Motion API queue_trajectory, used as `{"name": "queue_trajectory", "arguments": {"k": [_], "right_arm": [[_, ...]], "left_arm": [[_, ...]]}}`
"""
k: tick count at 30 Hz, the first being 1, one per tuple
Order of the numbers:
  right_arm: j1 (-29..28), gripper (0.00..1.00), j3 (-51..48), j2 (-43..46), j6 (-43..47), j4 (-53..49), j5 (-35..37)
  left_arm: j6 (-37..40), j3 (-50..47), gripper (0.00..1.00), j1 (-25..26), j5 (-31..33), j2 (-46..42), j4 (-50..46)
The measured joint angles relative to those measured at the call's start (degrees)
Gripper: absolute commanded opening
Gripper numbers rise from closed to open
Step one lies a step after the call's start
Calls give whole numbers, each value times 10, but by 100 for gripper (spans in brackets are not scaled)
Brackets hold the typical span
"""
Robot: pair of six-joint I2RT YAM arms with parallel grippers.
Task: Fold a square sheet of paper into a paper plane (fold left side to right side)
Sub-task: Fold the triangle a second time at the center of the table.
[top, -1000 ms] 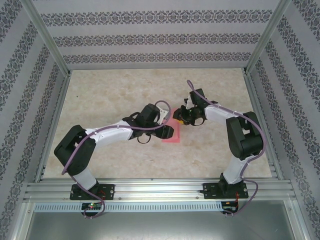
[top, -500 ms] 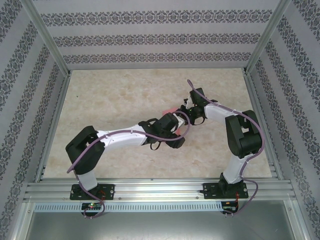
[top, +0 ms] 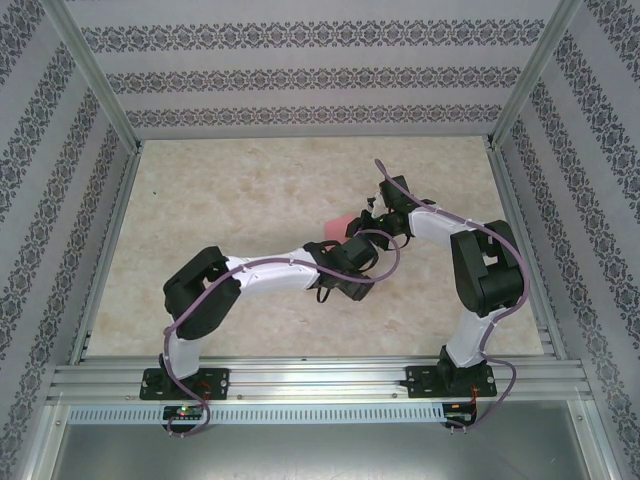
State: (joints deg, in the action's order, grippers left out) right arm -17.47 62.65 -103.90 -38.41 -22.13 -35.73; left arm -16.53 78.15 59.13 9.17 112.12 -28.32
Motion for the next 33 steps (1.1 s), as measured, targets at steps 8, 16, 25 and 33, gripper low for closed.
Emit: {"name": "queue_trajectory", "arguments": {"k": [8,16,25,33], "right_arm": [[0,26,0,-1,-6,0,0],[0,25,0,-6,-5,-6,0],[0,25,2,-8,-3,-15,1],[0,37,3,-7,9,-17,7]], "left_arm": [[-4,18,52,9,24,22,-24],[-5,21,23,9,35,22,-31],[-4,21,7,9,37,16,-31],[-4,21,0,9,34,1,-36]]}}
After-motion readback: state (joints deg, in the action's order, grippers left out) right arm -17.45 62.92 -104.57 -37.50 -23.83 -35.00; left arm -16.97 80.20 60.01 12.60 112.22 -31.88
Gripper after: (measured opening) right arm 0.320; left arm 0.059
